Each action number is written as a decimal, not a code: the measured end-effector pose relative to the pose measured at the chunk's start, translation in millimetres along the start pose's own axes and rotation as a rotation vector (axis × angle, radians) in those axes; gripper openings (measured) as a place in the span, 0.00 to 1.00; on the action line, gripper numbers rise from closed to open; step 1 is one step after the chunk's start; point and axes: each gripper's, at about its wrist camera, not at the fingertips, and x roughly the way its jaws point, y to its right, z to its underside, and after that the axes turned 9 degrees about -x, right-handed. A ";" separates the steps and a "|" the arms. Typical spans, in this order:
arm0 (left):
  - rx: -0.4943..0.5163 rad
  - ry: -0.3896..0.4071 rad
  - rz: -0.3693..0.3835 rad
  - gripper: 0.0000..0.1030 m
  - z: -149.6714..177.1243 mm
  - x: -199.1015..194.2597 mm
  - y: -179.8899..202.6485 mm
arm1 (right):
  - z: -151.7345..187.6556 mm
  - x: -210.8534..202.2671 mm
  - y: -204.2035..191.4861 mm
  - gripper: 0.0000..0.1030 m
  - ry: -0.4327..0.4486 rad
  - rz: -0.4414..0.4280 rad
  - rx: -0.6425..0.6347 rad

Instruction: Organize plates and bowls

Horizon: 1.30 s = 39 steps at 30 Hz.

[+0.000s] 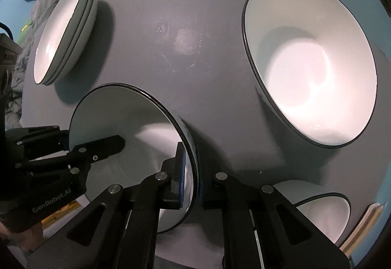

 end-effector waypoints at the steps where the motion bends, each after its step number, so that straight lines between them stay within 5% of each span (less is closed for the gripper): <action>1: -0.008 0.000 0.003 0.13 1.2 0.9 1.1 | 0.4 -0.3 0.3 0.09 0.002 0.001 0.002; 18: -0.049 -0.021 -0.025 0.11 5.1 1.4 13.0 | -5.4 -6.5 -1.0 0.06 -0.035 0.016 0.038; 39: 0.067 0.078 0.013 0.11 -32.2 -60.1 75.7 | -17.5 -70.4 17.8 0.07 0.091 0.028 0.185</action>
